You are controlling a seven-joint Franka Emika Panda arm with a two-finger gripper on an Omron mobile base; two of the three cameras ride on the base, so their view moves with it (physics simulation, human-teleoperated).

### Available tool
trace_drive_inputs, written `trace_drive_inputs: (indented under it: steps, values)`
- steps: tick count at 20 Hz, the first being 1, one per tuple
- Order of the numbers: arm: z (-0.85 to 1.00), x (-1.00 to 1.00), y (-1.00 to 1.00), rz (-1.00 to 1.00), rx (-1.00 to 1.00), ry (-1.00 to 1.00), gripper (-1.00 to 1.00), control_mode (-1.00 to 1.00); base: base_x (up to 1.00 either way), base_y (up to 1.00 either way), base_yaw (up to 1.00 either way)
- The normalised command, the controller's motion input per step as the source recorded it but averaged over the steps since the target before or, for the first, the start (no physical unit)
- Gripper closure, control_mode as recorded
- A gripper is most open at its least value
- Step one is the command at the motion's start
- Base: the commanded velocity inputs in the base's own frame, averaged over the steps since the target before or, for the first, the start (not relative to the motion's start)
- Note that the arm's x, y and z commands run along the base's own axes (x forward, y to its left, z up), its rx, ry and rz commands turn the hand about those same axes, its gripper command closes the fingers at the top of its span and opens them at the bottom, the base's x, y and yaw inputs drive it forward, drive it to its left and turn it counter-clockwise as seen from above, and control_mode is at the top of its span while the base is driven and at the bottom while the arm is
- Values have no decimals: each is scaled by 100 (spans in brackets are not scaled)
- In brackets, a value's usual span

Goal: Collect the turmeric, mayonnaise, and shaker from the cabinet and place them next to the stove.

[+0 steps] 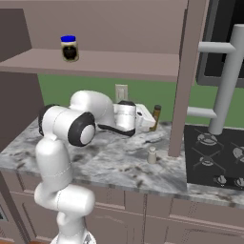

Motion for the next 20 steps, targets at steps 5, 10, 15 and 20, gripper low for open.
trace_drive_inputs:
  steps: [5, 10, 15, 20]
  values:
    - [-26, 20, -27, 3, 0, -10, 100, -100, 0, 0, 0]
    - [-34, 13, -4, 0, -5, -5, 100, -100, 0, 0, 0]
    - [-62, 0, -3, 0, -1, -16, 100, -100, 0, 0, 0]
    - [-43, 0, -4, 0, 0, -16, 100, -100, 0, 0, 0]
